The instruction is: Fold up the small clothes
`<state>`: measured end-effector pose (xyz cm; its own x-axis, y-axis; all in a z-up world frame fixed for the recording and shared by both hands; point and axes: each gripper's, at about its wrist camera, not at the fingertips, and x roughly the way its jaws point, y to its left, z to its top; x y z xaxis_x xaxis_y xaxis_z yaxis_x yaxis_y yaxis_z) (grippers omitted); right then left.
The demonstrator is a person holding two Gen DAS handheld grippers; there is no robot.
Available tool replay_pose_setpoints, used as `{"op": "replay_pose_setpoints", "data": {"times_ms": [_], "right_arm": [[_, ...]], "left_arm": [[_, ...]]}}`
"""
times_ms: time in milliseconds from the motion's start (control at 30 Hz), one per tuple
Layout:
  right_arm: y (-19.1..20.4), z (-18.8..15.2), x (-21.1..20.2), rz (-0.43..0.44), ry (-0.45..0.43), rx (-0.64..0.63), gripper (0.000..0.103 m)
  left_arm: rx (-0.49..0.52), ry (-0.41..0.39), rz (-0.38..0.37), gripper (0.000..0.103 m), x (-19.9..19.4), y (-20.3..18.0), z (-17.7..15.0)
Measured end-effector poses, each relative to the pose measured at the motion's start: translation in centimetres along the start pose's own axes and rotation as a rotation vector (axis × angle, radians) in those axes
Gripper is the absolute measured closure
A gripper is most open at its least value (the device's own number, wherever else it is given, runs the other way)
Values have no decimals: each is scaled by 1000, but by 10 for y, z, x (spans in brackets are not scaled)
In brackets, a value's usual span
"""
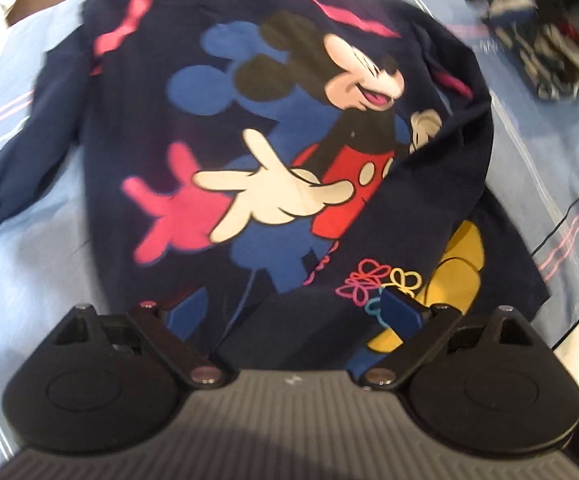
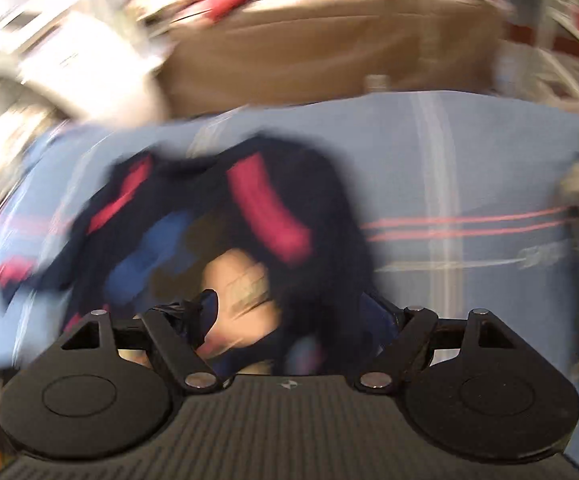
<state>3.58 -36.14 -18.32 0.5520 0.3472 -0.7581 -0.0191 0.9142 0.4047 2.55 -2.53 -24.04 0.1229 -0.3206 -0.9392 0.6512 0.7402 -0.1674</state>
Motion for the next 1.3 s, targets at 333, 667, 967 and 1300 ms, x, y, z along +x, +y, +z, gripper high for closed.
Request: {"op": "replay_pose_setpoints", "data": {"times_ms": [333, 667, 967, 1300], "right_arm": [[-47, 18, 83, 52, 126, 192, 6], [-12, 30, 131, -31, 316, -1, 0], [-15, 35, 112, -55, 230, 33, 0], [-48, 41, 83, -53, 156, 67, 0]], "left_arm": [[-1, 58, 19, 94, 23, -13, 7], [-54, 161, 10, 0, 43, -15, 18], [-12, 73, 91, 0, 22, -31, 18], [66, -29, 67, 29, 6, -12, 16]]}}
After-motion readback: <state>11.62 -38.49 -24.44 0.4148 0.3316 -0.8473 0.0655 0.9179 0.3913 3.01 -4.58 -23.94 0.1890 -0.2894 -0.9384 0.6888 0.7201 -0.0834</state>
